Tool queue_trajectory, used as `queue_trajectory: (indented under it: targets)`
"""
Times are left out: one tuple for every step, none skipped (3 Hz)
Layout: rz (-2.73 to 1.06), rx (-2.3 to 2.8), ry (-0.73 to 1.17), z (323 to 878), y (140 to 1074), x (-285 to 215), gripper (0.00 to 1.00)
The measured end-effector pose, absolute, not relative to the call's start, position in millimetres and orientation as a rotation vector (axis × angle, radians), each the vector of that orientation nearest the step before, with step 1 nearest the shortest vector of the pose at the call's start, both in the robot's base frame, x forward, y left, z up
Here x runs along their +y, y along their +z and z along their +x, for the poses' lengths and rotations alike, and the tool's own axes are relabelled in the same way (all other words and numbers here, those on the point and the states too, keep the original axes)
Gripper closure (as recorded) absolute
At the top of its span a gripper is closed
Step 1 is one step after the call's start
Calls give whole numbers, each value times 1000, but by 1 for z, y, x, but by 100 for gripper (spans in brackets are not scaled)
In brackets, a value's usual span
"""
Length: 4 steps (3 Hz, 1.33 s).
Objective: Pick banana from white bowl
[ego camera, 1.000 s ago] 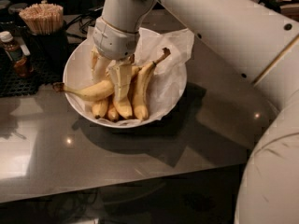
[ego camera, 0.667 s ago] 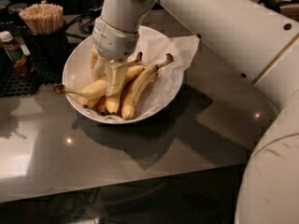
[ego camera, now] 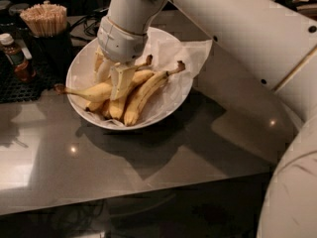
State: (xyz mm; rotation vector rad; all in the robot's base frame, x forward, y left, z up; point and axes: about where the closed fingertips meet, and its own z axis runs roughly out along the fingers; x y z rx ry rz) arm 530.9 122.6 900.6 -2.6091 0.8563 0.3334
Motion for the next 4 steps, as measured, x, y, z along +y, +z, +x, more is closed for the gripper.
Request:
queue_trajectory:
  targets:
    - [-2530,708,265,514,928,126,100]
    - [-2455,534,172,488,961,130,100]
    - [-2382,468,86,462,984,120,100]
    - [-2315,446,41,444,997,104,100]
